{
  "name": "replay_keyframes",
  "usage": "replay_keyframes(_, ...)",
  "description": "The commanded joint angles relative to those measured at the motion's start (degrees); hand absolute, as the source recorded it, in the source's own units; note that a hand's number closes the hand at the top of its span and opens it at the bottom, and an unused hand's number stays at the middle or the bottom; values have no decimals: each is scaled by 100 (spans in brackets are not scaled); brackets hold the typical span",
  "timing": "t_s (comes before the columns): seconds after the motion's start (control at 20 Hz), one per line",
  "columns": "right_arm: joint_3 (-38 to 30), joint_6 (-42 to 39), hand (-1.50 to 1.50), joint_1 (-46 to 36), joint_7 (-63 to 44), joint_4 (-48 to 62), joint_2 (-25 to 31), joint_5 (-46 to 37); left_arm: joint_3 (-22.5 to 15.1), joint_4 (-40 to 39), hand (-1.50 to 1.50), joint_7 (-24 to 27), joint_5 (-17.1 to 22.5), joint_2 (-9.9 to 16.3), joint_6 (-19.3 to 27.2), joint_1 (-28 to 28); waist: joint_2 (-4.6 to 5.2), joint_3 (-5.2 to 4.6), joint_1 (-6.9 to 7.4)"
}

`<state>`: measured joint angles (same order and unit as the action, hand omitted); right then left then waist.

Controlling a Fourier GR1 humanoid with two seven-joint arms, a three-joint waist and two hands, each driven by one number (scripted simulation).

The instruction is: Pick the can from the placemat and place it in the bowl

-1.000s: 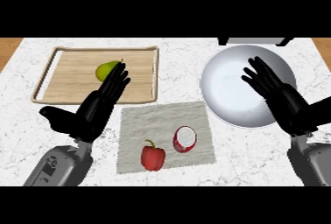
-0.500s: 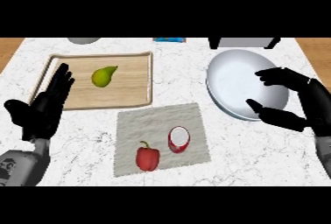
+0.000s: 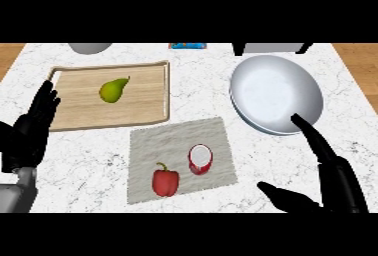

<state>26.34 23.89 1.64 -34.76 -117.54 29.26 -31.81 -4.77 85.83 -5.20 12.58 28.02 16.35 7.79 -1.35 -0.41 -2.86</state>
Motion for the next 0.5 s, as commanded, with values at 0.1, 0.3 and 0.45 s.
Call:
replay_keyframes(0.1,833,-485,-150,308,-2189,-1611,-429,-1952,-110,-153,0,377,-205,-303,77,-14,91,14,136)
replay_keyframes(0.3,428,-2066,-150,-872,-3315,-2006,-603,-1934,-48,132,0,55,-96,-212,-132,-24,120,25,303)
replay_keyframes(0.45,755,-2685,-150,-1812,-3891,-1538,-1256,-2059,-104,190,0,106,-213,-301,-114,-75,124,24,347)
